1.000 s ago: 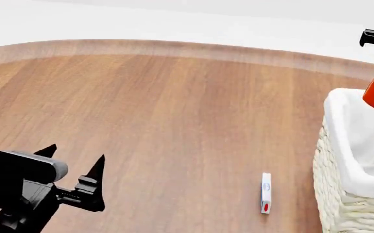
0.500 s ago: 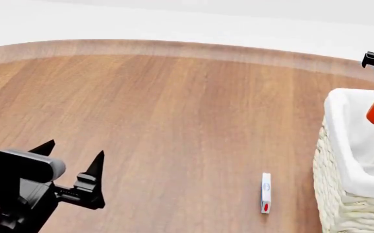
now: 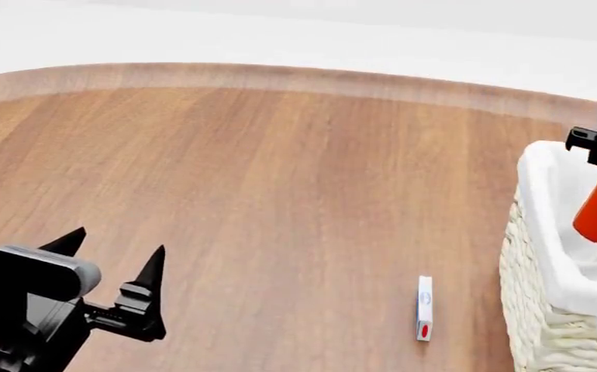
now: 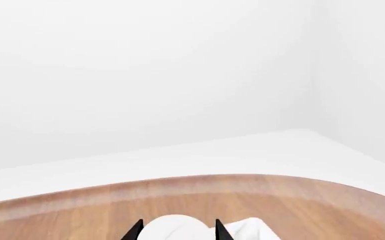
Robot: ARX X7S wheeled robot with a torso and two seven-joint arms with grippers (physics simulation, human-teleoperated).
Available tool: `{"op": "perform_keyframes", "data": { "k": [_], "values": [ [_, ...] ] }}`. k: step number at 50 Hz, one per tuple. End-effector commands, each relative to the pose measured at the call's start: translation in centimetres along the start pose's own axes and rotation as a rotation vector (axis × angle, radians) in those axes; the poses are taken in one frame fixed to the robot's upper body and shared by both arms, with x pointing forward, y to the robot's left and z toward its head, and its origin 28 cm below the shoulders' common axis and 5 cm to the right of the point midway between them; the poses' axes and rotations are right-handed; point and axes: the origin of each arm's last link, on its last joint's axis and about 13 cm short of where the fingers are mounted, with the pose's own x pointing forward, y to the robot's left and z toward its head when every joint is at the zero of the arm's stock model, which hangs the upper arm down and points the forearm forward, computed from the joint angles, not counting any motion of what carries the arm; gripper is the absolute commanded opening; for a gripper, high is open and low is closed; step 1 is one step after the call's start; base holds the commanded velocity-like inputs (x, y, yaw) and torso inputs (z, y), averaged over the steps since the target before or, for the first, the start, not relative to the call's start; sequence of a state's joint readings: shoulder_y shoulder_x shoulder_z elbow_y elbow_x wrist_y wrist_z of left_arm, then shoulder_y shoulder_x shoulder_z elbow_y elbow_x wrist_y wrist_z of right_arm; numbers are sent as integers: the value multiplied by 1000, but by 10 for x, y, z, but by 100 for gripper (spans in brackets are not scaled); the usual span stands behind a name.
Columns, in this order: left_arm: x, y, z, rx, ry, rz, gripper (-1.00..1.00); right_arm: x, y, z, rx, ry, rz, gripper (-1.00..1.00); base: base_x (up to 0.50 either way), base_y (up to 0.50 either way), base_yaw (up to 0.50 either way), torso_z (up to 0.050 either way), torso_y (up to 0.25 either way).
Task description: Pick up the ketchup, and put it in the basket.
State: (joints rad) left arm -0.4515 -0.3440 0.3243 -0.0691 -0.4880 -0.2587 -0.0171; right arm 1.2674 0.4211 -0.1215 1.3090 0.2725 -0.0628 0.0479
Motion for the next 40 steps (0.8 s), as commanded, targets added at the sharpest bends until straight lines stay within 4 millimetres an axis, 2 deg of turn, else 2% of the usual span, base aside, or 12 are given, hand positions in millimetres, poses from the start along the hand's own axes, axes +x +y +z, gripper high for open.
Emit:
{"op": "perform_keyframes", "data": {
  "k": [1,11,40],
  "values": [
    [0,-1,0,-11,-19,0,100,-3,5,-11,-14,12,12,-100,0,0,0,0,0],
    [-1,1,-2,-10,-18,3,100,-7,2,-24,-5,40,-7,-100,0,0,0,0,0],
    [-5,-1,-7,-21,-8,2,100,-12,-2,-37,-14,96,-2,-100,0,0,0,0,0]
  ]
}}
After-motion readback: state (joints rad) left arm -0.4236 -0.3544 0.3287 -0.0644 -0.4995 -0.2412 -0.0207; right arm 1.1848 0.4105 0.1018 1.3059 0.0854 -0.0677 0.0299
